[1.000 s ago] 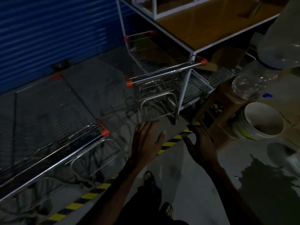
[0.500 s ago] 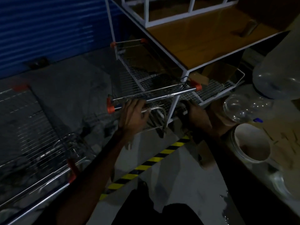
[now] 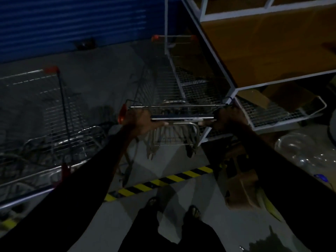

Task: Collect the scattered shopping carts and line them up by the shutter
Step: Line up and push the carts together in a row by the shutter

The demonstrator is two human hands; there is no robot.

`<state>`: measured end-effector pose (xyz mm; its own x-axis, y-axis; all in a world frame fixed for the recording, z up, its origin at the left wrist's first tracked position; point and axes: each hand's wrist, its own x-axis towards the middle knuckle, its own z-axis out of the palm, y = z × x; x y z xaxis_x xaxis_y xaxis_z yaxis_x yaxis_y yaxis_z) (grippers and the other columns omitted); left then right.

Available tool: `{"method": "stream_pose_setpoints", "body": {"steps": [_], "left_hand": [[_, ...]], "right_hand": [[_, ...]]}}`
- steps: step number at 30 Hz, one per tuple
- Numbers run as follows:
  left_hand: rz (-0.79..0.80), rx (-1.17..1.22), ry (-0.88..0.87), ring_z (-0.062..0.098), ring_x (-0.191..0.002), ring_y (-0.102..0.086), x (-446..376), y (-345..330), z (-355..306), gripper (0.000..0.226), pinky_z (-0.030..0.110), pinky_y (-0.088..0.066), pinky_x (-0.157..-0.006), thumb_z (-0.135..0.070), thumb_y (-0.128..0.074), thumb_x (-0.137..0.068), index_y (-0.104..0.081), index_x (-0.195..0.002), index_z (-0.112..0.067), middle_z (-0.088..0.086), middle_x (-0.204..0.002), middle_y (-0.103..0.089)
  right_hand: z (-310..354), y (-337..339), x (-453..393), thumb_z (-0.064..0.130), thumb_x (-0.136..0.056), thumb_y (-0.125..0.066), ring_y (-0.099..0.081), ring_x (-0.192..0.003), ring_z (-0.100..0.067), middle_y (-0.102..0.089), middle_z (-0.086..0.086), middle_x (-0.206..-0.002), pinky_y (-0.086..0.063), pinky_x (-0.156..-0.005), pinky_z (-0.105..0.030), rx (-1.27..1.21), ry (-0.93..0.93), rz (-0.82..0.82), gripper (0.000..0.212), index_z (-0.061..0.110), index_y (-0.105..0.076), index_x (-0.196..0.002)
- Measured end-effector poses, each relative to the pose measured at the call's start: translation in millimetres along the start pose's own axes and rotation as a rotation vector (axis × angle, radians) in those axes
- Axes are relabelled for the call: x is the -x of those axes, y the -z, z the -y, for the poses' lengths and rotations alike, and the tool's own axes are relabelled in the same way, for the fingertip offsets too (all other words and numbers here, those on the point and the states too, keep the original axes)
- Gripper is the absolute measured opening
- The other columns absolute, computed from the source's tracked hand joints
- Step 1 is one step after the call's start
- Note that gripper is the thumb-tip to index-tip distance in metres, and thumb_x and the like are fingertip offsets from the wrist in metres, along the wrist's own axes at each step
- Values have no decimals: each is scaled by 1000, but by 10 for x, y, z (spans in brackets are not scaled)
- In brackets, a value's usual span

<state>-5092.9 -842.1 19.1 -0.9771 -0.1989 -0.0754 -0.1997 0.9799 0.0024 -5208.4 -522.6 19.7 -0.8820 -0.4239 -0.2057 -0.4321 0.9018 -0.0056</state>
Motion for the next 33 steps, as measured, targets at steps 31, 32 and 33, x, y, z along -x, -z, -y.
{"method": "stream_pose_setpoints", "body": {"steps": [31,32,33], "left_hand": [[121,39,-26,29,-95,-71,3271,-171,-692,93,40,-50,-85,-103,-25,-77,-64,-78,-18,10,-88,-72],[130,32,-40,29,-95,-71,3414,-190,-672,94,41,-51,-89,-104,-24,-77,-65,-79,-19,11,-92,-74],[133,18,-50,28,-95,-71,3555,-186,-664,96,40,-51,-90,-105,-21,-76,-65,-80,-20,11,-93,-74]], "right_hand": [[11,-542,2938,103,-73,-27,-62,-131,-21,-72,1,-134,-31,-124,-49,55,151,72,89,50,-66,-134],[57,-554,3082,106,-69,-23,-64,-127,-21,-73,-1,-132,-37,-120,-46,42,136,96,98,47,-68,-132],[96,-575,3228,109,-66,-21,-66,-126,-22,-73,-3,-131,-40,-117,-43,57,119,85,104,43,-71,-129]]}}
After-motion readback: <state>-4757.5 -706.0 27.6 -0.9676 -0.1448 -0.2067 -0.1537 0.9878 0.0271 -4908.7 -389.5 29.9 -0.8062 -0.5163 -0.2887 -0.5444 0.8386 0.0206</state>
